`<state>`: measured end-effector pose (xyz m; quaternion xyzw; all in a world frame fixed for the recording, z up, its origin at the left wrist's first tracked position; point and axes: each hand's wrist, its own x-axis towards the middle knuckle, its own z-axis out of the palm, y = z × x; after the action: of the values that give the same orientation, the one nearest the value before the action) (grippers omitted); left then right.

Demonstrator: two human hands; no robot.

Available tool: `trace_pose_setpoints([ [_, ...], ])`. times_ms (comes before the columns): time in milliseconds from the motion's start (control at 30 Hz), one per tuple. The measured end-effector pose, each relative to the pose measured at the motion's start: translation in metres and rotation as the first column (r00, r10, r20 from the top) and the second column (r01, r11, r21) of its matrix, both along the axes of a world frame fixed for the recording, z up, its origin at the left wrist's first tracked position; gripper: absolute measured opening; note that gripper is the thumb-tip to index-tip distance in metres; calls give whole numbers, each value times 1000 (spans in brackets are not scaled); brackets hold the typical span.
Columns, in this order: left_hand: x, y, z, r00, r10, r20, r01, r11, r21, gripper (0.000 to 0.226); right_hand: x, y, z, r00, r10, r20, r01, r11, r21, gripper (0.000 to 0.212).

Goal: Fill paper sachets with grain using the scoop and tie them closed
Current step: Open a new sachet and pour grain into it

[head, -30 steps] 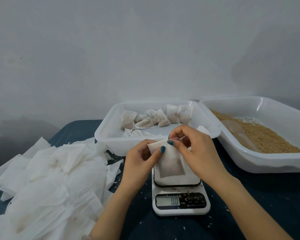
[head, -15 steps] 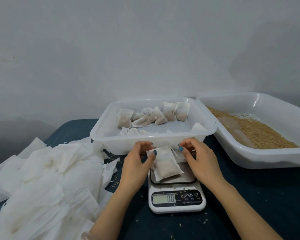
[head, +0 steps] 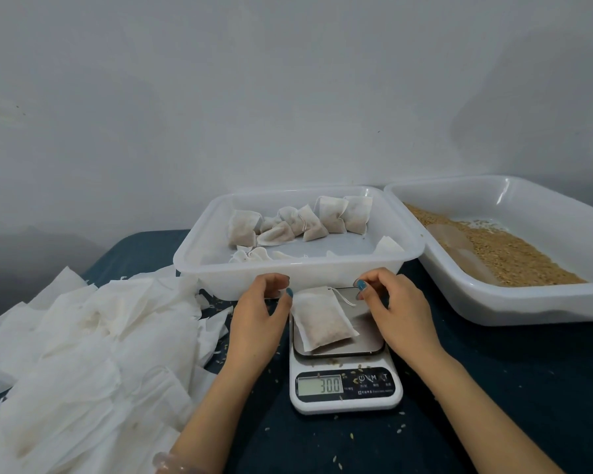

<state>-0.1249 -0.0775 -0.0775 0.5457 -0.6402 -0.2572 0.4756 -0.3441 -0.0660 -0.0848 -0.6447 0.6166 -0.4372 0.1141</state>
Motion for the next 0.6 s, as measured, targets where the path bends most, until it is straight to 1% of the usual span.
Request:
trace_pose_setpoints([
  [133, -1, 0, 0, 999, 1, 37, -1, 1000, 4, 21, 0, -1, -1, 1000, -3, -3, 3, 1000, -9, 7],
  [267, -2, -1, -2, 989, -23, 143, 19, 999, 30, 25, 1, -2, -1, 1000, -1, 3, 1, 1000, -18, 10],
  [333, -3, -1, -2, 987, -32, 157, 26, 999, 36, 22, 2, -2, -1, 1000, 1, 7, 0, 1000, -21, 10],
  [433, -6, 1, -2, 996, -44, 79, 40, 998, 55, 11, 2, -2, -1, 1000, -3, 20, 3, 1000, -21, 8],
  [533, -9, 1, 0, 998, -63, -12, 64, 994, 87, 19, 3, -2, -1, 1000, -2, 23, 2, 1000, -15, 6],
  [600, -11, 1, 3, 993, -113, -37, 116, 990, 85, 19, 3, -2, 0, 1000, 2, 25, -1, 1000, -18, 5],
])
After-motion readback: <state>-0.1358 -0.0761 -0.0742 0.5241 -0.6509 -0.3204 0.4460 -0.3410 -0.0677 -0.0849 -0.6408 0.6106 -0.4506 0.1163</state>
